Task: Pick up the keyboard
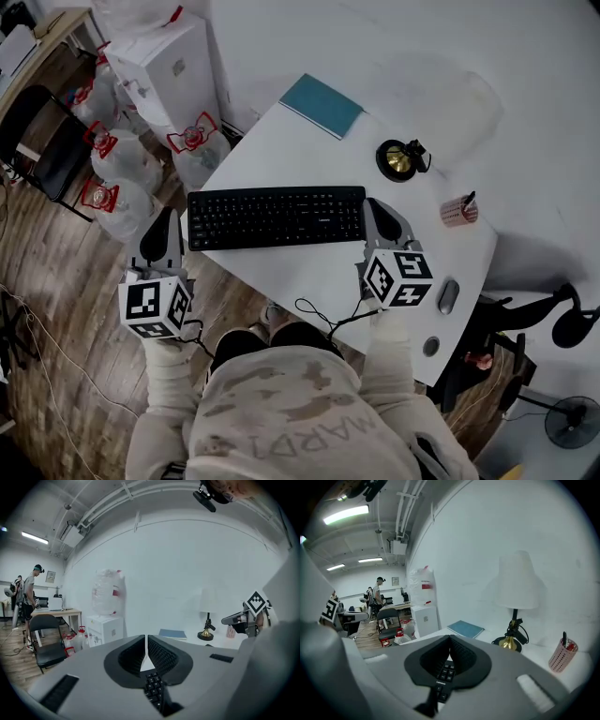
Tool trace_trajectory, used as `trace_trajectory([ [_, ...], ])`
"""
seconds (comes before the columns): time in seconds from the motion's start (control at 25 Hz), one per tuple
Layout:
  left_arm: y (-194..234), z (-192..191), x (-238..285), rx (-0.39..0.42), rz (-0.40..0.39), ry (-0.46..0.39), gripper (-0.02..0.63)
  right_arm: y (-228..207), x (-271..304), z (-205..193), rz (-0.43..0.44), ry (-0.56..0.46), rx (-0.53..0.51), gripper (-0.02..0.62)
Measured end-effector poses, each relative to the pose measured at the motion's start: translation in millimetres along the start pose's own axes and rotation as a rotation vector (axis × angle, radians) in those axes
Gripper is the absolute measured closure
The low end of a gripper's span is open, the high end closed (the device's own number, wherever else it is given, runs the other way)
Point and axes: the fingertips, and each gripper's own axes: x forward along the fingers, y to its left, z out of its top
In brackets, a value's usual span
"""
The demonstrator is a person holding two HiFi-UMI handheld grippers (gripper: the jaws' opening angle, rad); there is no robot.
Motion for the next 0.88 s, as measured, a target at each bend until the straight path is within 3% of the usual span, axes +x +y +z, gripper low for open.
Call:
trace_trajectory([
  [0.2, 5.2, -30.4, 17.2, -0.031, 0.005, 0.091, 0.594, -17.4, 21.0, -28.5, 0.009, 0.08, 0.055, 0.537],
  [0.88, 10.7, -105.9, 52.6, -0.064, -0.02, 0.321, 0.393, -50.6, 62.2, -101.1, 0.034, 0.297, 0.107, 0.371],
])
